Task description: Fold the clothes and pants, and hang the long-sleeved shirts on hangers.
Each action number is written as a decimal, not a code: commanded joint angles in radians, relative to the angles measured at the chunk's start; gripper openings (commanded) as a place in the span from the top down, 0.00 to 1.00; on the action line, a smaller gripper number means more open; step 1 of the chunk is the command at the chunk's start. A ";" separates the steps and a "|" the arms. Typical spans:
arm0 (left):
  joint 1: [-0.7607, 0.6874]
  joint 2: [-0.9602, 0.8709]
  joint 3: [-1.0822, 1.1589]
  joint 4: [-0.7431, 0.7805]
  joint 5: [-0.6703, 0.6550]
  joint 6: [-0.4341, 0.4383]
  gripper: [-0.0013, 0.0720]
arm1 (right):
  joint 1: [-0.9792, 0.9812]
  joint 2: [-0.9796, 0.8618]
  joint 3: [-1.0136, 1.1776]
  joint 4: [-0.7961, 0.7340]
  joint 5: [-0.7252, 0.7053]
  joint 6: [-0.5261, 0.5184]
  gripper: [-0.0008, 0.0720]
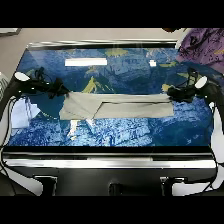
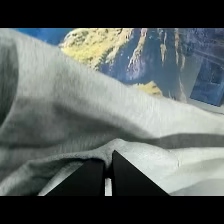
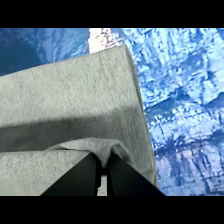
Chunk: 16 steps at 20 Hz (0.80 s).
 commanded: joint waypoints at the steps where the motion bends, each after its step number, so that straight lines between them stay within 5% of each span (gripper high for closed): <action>1: -0.007 -0.098 0.078 -0.007 0.036 -0.043 0.97 | 0.001 -0.057 0.008 0.014 -0.046 0.000 0.95; 6: -0.020 -0.148 0.083 -0.019 0.094 -0.045 0.96 | 0.001 -0.125 0.008 0.090 -0.087 0.000 0.94; 7: -0.026 -0.152 0.083 -0.019 0.105 -0.046 0.87 | 0.001 -0.131 0.008 0.103 -0.089 0.000 0.92; 9: -0.034 -0.151 0.085 -0.026 0.134 -0.046 0.36 | -0.001 -0.130 0.009 0.124 -0.080 0.022 0.65; 10: -0.036 -0.151 0.096 -0.025 0.135 -0.045 0.23 | -0.003 -0.126 0.019 0.139 -0.060 0.042 0.63; 12: -0.029 -0.146 0.140 -0.024 0.113 -0.046 0.23 | -0.030 -0.123 0.101 0.144 0.048 0.082 0.44; 16: 0.007 -0.058 0.210 0.110 0.053 -0.074 0.23 | -0.209 -0.125 0.222 0.205 0.230 0.074 0.32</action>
